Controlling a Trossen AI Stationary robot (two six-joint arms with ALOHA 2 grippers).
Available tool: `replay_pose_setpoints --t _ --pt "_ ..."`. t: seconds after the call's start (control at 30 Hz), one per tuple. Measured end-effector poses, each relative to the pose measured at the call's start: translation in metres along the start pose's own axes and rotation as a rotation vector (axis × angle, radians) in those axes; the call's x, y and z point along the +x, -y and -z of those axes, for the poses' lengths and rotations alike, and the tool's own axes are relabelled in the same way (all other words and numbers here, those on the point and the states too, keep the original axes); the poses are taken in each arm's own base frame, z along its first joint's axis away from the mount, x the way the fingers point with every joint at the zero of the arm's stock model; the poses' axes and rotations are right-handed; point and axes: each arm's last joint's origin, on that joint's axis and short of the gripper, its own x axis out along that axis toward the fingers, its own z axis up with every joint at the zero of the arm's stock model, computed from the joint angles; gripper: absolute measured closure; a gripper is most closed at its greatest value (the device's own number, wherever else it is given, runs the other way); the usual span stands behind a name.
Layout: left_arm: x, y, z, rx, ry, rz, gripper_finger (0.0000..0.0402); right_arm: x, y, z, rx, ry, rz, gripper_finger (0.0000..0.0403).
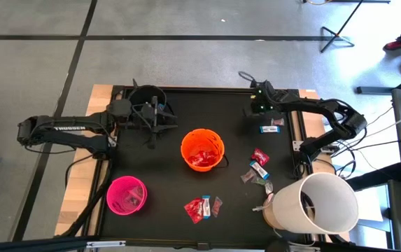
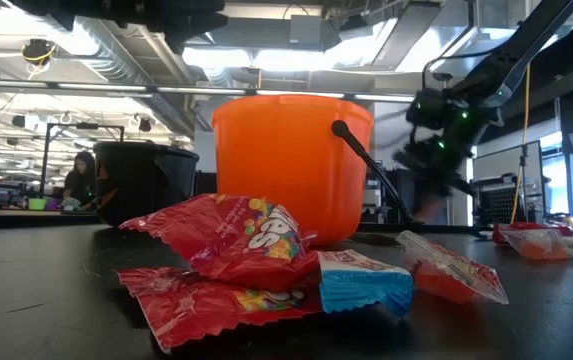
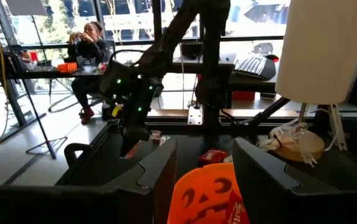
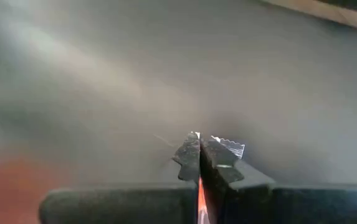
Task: Sort candy
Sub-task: Put the transparent candy into the pink bucket
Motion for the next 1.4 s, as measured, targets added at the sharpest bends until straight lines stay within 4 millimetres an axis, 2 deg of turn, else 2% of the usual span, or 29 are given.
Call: replay_pose_setpoints --t 0.13,0.3,0.53,0.73,0.9,1.07,1.4 --pt "0.001 0.000 0.001 -0.001 -0.005 -0.007 0.0255 -0.008 -0.024 -0.017 -0.019 0.180 -0.240 0.0397" --pt "0.001 -0.002 0.001 0.000 -0.011 -0.064 0.0255 -0.025 -0.064 -0.037 -0.100 0.436 -0.585 0.0401" --pt "0.001 -0.004 0.001 0.032 -0.007 -0.139 0.0255 -0.059 -0.122 -0.037 -0.192 0.686 -0.900 0.0401" --pt "0.013 -0.002 0.002 0.099 0.020 -0.131 0.0255 -0.079 -0.165 -0.037 -0.278 0.730 -0.959 0.0402" --pt "0.029 0.002 0.009 0.115 0.030 -0.110 0.0255 -0.091 -0.188 -0.037 -0.352 0.737 -0.929 0.0402" --pt "0.039 0.001 0.017 0.115 0.010 -0.119 0.0255 -0.096 -0.198 -0.036 -0.378 0.742 -0.921 0.0402" --pt "0.045 0.001 0.021 0.137 0.010 -0.117 0.0255 -0.086 -0.203 -0.032 -0.373 0.721 -0.909 0.0402"
